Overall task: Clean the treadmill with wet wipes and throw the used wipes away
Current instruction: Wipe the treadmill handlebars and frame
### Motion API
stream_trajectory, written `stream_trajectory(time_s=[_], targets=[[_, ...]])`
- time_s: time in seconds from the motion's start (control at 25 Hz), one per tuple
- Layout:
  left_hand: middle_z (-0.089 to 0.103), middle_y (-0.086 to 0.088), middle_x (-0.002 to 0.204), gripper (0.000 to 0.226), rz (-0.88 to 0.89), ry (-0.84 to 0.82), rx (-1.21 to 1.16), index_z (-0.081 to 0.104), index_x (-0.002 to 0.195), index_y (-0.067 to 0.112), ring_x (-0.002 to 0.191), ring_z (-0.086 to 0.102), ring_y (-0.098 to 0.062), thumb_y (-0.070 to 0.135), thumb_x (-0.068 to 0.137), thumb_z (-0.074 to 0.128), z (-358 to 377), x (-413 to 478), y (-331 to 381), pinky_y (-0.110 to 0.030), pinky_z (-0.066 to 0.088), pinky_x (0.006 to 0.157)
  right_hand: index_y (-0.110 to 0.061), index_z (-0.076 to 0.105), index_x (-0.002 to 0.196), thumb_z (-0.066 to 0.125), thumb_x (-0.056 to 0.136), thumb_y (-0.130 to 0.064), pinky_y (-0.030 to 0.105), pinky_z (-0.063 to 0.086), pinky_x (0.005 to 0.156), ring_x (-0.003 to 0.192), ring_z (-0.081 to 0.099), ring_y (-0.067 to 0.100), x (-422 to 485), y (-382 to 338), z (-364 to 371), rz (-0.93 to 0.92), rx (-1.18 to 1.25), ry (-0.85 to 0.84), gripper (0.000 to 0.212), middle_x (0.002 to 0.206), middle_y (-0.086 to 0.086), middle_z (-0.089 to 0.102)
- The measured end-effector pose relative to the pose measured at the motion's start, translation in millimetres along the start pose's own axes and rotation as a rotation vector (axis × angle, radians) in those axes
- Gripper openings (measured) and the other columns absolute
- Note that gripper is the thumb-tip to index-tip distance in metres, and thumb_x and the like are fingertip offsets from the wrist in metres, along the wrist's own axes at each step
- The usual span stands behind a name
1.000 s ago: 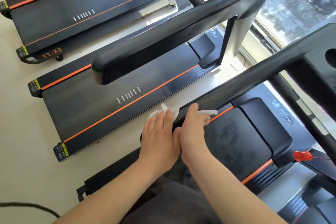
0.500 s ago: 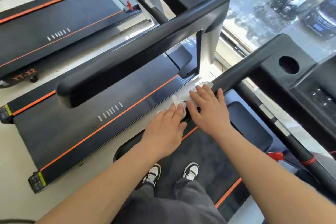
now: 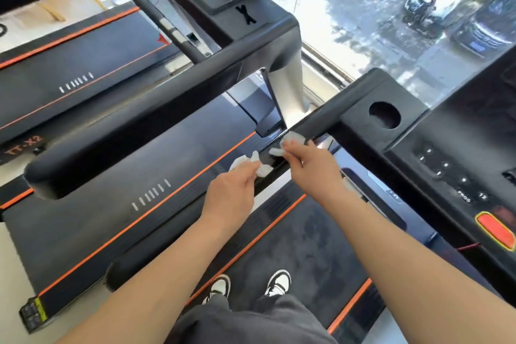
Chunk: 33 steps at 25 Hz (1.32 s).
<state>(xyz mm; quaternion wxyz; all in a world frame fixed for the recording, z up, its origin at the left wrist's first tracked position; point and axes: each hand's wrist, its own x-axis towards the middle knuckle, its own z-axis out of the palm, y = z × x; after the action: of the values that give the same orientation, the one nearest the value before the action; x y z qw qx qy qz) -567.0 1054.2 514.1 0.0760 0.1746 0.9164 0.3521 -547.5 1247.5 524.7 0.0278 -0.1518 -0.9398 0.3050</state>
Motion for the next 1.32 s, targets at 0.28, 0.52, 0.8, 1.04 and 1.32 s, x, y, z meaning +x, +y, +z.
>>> stream_trajectory(time_s=[0.28,0.52,0.8,1.04,1.32], targets=[[0.075,0.003,0.115,0.032,-0.016,-0.073,-0.145,0.069,0.131,0.027,0.103,0.066,-0.017,0.022,0.104,0.051,58,47,92,-0.026,0.047,0.095,-0.022,0.077,0.088,0.058,0.096,-0.032,0.033,0.059,0.079,0.082,0.072,0.009,-40,58,-85,0.485,0.741,0.16,0.023,0.08,-0.013,0.076],[0.061,0.003,0.109,0.021,0.307,-0.293,0.222,0.068,0.109,0.023,0.117,0.053,-0.032,0.014,0.099,0.052,150,41,130,-0.04,0.051,0.084,-0.004,0.075,0.094,0.064,0.096,-0.018,0.036,0.064,0.071,0.085,0.075,0.027,-86,119,-130,0.751,1.058,0.367,0.018,0.098,0.019,0.076],[0.071,0.027,0.113,0.03,0.226,-0.476,-0.291,0.065,0.12,0.048,0.108,0.066,0.001,0.026,0.102,0.053,151,-24,139,-0.027,0.053,0.095,-0.001,0.07,0.102,0.073,0.093,-0.029,0.043,0.061,0.078,0.082,0.073,0.031,-115,121,-119,0.796,1.242,0.354,0.03,0.1,0.022,0.076],[0.076,0.011,0.098,0.029,-0.245,-0.365,-0.448,0.074,0.103,0.03,0.089,0.071,-0.005,0.014,0.103,0.05,95,-15,90,-0.018,0.054,0.072,-0.004,0.071,0.098,0.07,0.095,-0.023,0.038,0.061,0.066,0.083,0.072,0.027,-109,85,-82,0.841,1.169,0.383,0.019,0.101,0.019,0.076],[0.078,0.002,0.092,0.032,-0.52,-0.457,-0.662,0.079,0.101,0.022,0.085,0.074,-0.015,0.013,0.103,0.048,58,-6,66,-0.025,0.057,0.064,-0.004,0.07,0.104,0.051,0.105,-0.025,0.044,0.061,0.071,0.088,0.076,0.032,-123,33,-42,0.865,1.106,0.255,0.028,0.095,0.014,0.078]])
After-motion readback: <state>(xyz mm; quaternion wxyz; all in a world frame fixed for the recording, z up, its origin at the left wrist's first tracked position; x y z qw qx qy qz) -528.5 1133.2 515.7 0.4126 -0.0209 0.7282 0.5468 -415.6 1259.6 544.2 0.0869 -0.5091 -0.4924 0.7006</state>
